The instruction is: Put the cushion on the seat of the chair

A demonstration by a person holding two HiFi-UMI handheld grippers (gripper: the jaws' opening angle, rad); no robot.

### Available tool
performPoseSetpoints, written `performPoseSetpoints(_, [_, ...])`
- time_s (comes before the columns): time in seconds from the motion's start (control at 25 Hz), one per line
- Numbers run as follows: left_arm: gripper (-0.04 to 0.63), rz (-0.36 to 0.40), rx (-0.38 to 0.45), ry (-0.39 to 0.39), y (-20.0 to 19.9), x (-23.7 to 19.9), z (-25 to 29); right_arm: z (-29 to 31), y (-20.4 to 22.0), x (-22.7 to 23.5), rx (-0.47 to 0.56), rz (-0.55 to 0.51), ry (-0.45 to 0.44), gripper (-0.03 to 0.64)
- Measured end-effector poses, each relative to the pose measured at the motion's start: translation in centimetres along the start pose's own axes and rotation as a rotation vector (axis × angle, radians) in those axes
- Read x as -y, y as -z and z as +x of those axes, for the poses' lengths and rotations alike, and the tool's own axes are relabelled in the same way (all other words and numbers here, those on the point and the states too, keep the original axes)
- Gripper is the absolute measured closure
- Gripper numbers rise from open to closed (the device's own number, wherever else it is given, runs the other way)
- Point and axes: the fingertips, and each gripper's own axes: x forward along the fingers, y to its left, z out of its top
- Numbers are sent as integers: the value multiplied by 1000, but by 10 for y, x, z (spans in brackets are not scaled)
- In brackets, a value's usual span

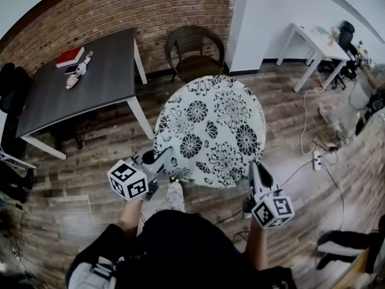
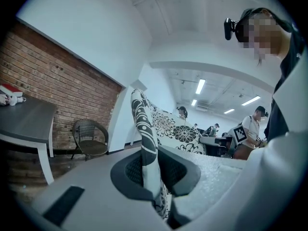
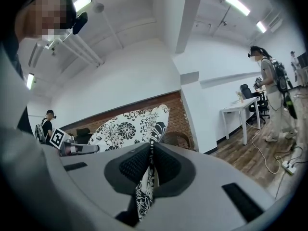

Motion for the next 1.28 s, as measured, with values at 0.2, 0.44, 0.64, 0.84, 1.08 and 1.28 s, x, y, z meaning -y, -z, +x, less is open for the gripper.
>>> performPoseSetpoints(0.2, [584,-2,-25,-26,-3,3,1,3,-1,4,-10,27,-16,597])
performPoseSetpoints(0.44, [584,-7,-12,-15,1,-3,1,0,-2,4,-11,16,2,597])
performPoseSetpoints(0.64, [584,-14,-6,-13,2,-2,-1,-1,-4,-1,-17,8,0,597])
performPoseSetpoints(0.84, [584,-16,-3,4,1,-3,1,-1,-6,-2,-19,3,18,597])
performPoseSetpoints(1.08, [584,-7,-9,4,4,-5,1,0,-1,4,-9,6,21,595])
performPoseSetpoints(1.28, [584,9,-3,7,3,-4,2,-1,0,5,-2,4,16,595])
